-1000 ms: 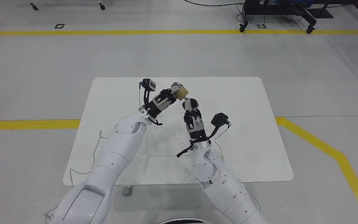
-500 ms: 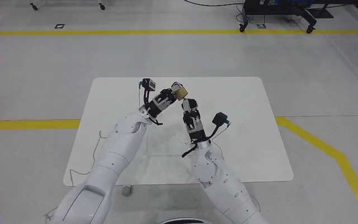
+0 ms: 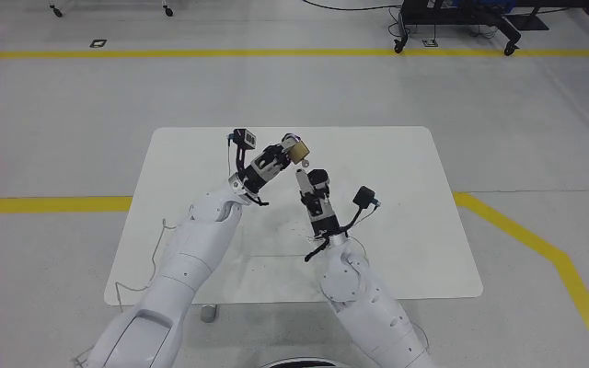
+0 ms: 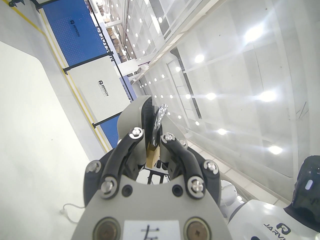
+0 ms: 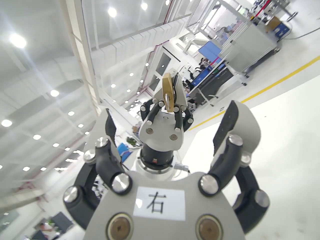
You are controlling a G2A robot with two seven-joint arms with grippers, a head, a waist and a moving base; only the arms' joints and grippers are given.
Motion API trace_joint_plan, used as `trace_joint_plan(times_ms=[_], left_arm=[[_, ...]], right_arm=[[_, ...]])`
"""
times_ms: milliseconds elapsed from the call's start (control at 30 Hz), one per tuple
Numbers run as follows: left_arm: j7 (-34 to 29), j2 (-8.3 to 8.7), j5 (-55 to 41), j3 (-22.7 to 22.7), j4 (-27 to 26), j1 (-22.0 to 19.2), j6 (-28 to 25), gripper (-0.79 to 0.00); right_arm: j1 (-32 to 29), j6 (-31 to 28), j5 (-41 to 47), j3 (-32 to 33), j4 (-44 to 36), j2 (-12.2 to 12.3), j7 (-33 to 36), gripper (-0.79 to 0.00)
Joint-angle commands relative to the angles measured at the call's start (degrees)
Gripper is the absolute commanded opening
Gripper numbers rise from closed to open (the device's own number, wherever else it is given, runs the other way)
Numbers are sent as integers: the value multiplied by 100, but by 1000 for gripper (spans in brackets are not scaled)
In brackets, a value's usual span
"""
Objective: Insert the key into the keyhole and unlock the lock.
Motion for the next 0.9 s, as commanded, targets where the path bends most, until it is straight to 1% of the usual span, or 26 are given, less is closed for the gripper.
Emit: trace_joint_plan(times_ms=[0, 100, 133, 167, 233, 367, 433, 467, 533, 767, 867], left_arm=[[7, 13, 30, -29, -94, 60, -15, -785], [-1, 30, 58, -76, -219, 131, -34, -785], [8, 35, 64, -92, -247, 150, -34, -785], [8, 39, 68, -101, -275, 165, -26, -785], [12, 47, 121, -118, -308, 183, -23, -785], [35, 60, 302, -118, -357, 187, 4, -785], [55, 64, 401, -110, -378, 183, 6, -785], [52, 65, 464, -99, -391, 179, 4, -785], [70, 63, 490, -86, -411, 186, 17, -785], [68, 65, 523, -81, -426, 185, 19, -785], [60, 65, 541, -79, -425, 179, 21, -785]], right_arm=[[-60, -397, 1241, 96, -39, 33, 628, -483], [-106, -583, 2172, 214, -105, 88, 1499, -573], [-112, -597, 2411, 253, -126, 105, 1737, -616], [-114, -591, 2577, 301, -139, 123, 1932, -640], [-117, -548, 2771, 381, -173, 149, 2183, -653], [-111, -429, 2847, 443, -275, 177, 2416, -662], [-106, -341, 2819, 455, -321, 188, 2498, -690], [-104, -305, 2821, 461, -346, 192, 2516, -733], [-103, -227, 2780, 473, -370, 200, 2537, -782], [-110, -107, 2785, 494, -401, 215, 2559, -785], [-131, -147, 3091, 469, -422, 215, 2700, -785]])
